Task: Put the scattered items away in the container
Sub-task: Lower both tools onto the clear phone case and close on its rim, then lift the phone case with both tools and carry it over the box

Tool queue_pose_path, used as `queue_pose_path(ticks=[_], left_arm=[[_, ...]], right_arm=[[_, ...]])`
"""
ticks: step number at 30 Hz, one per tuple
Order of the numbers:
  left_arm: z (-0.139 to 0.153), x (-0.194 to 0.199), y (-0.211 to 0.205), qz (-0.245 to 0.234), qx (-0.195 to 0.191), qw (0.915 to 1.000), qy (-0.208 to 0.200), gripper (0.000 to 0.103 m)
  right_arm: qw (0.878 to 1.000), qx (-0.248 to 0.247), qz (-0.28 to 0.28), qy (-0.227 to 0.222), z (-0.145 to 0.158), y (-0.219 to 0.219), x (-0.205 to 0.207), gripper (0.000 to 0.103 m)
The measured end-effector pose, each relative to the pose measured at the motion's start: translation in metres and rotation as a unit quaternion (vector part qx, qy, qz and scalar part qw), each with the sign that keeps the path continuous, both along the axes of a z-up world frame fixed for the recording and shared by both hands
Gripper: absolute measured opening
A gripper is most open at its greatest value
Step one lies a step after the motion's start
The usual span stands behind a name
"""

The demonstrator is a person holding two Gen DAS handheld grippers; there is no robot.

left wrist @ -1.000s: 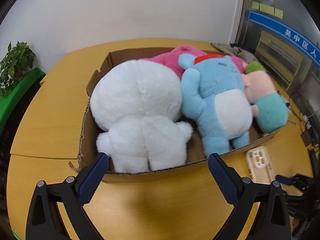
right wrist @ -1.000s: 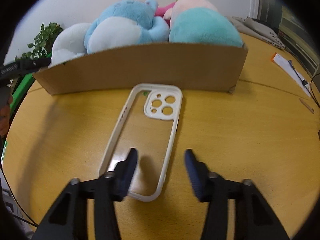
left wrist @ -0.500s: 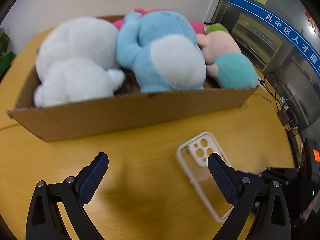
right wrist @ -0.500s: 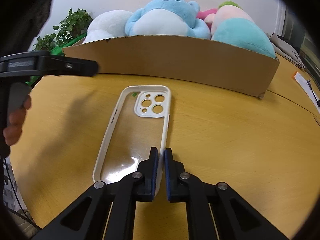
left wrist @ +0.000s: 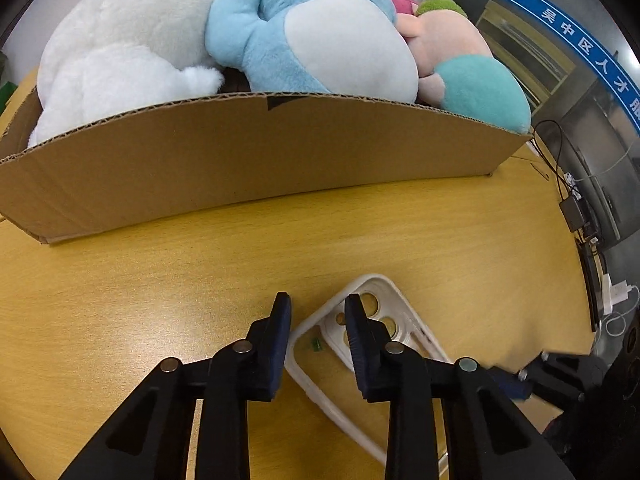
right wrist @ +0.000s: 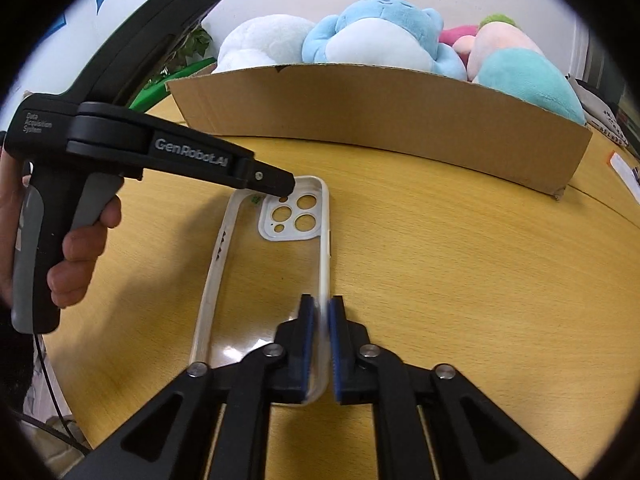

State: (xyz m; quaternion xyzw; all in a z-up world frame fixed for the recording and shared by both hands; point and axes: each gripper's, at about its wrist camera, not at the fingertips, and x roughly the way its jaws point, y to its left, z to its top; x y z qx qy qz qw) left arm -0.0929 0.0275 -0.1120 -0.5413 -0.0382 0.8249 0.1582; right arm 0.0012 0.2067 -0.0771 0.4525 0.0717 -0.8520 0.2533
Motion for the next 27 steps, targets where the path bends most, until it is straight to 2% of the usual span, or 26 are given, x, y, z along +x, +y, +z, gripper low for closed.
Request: queue_pose_path(ticks=[1, 2, 4, 7, 10, 14, 19, 23, 27], left_arm=[[-0.001, 0.001, 0.001, -0.002, 0.002, 1.0, -0.001, 0.021], [-0.001, 0.001, 0.001, -0.004, 0.005, 1.0, -0.003, 0.02], [-0.001, 0.002, 0.001, -0.006, 0.009, 0.9999, -0.002, 0.02], [0.0, 0.003, 0.003, -0.009, 0.008, 0.9999, 0.0, 0.02], [0.008, 0.004, 0.001, -0.014, 0.006, 0.9999, 0.006, 0.02], [0.036, 0.005, 0.004, -0.02, 0.0, 0.9988, 0.045, 0.02], [0.077, -0.007, 0.01, -0.037, -0.015, 0.9952, 0.089, 0.02], [0.123, -0.026, 0.01, -0.05, -0.01, 0.9897, 0.134, 0.02], [0.175, -0.061, 0.013, -0.059, -0.02, 0.9807, 0.185, 0.02]], right_arm=[[1.0, 0.007, 0.002, 0.002, 0.001, -0.001, 0.002, 0.036], [1.0, 0.01, 0.003, 0.004, 0.002, 0.0, 0.003, 0.042], [1.0, 0.014, 0.01, 0.003, 0.004, 0.0, 0.004, 0.043], [0.998, 0.058, 0.017, 0.012, 0.001, -0.003, 0.007, 0.021], [0.999, 0.052, 0.004, 0.006, 0.004, 0.007, 0.003, 0.006], [1.0, 0.023, -0.004, 0.002, 0.01, 0.014, -0.002, 0.005], [0.999, -0.016, -0.019, 0.029, 0.03, 0.018, -0.013, 0.005], [0.995, -0.048, -0.031, 0.077, 0.066, 0.026, -0.03, 0.005], [0.988, -0.062, -0.036, 0.136, 0.112, 0.031, -0.053, 0.005]])
